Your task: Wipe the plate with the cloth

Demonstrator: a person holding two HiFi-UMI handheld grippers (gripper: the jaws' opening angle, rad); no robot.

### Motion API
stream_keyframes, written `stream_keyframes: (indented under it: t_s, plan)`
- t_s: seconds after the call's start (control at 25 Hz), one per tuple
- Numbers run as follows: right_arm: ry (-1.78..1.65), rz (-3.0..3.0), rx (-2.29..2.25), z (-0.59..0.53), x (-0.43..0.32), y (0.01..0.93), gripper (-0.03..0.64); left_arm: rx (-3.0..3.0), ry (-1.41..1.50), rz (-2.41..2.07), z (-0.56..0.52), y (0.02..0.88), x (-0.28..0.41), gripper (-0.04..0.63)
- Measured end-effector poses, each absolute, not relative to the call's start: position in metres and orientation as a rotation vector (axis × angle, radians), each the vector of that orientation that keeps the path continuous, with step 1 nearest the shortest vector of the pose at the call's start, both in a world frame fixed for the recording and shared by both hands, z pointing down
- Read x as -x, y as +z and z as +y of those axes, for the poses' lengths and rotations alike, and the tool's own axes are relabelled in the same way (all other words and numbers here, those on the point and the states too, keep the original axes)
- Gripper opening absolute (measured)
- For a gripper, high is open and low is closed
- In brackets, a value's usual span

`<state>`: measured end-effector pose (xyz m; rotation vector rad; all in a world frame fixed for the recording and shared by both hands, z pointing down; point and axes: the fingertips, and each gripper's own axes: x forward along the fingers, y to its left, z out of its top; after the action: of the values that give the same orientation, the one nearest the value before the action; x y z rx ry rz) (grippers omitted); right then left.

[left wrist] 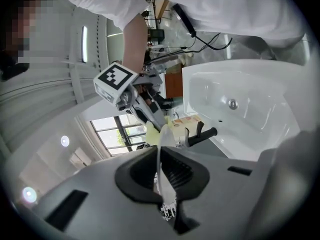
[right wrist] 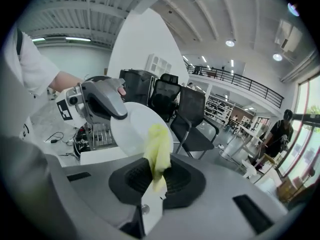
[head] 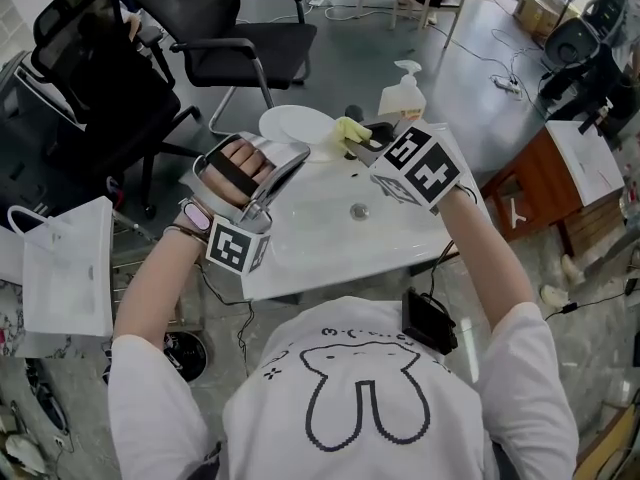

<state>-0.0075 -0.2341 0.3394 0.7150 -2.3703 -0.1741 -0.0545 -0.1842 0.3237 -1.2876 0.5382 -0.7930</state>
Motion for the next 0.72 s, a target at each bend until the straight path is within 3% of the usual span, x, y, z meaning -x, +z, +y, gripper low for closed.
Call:
stream_keyframes:
  t_s: [0.72]
  plan:
    - [-0.108, -2.372, -0.635, -0.251, -0.006, 0.328, 0.049, 1.273, -0.75, 0.477, -0.155, 0.336, 0.041, 0.019]
